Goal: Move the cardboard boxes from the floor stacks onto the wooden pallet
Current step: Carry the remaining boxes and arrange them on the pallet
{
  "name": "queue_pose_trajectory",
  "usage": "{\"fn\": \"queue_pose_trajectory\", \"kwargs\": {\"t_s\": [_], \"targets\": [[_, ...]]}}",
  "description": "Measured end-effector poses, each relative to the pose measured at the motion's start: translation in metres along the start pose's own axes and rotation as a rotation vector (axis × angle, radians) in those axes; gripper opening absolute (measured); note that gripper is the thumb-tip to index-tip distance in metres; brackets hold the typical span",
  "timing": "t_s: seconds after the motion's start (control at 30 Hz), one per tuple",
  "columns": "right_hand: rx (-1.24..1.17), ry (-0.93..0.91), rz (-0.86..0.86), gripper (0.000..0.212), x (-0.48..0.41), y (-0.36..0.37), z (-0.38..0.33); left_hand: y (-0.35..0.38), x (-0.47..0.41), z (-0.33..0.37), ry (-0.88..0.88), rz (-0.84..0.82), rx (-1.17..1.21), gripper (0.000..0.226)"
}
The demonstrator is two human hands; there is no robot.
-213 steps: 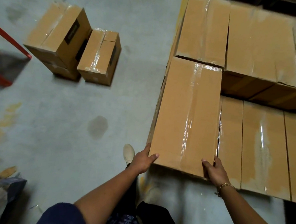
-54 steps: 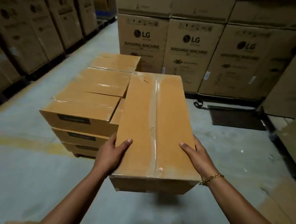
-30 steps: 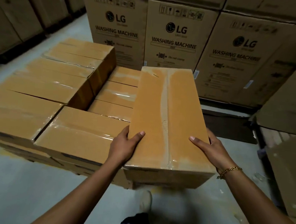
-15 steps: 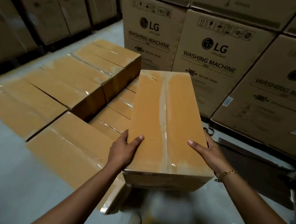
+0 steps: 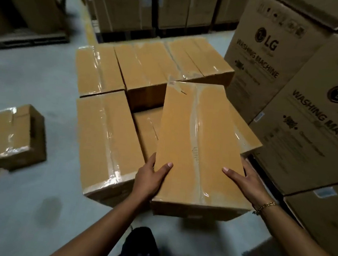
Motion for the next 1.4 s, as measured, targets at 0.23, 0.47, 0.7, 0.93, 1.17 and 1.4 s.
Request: {"fn": "queue_pose_trajectory", "kwargs": {"t_s": [0.23,0.47,0.7,0.93,1.17,1.4], "targets": [[0.073,0.105,-0.18,0.064,-0.046,-0.018,0.048,0.058,0.033,-0.036,-0.191,-0.077,0.164,0.064],[0.13,0.154,-0.307,0.067,-0.087,0.003,0.093,0.095,0.032,-0.09,-0.317,-0.078,0.324,0.073],[0.154,0.175,-0.377,0.084,-0.105,0.023,0.121,0.11,0.024,-0.116,-0.361,-0.065,0.335,0.062],[0.196,0.142,-0.408,0.081,-0.117,0.032,0.149,0.13,0.026,-0.143,-0.429,0.01,0.272,0.067],[0.214,0.111,-0.438,0.066,-0.123,0.041,0.162,0.14,0.027,-0.154,-0.463,0.104,0.172,0.065],[0.236,0.143,-0.423,0.065,-0.137,0.045,0.173,0.147,0.019,-0.163,-0.541,0.164,0.062,0.074]]}}
Point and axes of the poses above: each hand's wrist, its own x-axis away from the middle knuckle, its own y-axis out of the palm, z = x × y, the point moved 7 cm from there along -x, towards the middle knuckle, and after that the axes turned 10 degrees about -x, right-handed, at the moved point
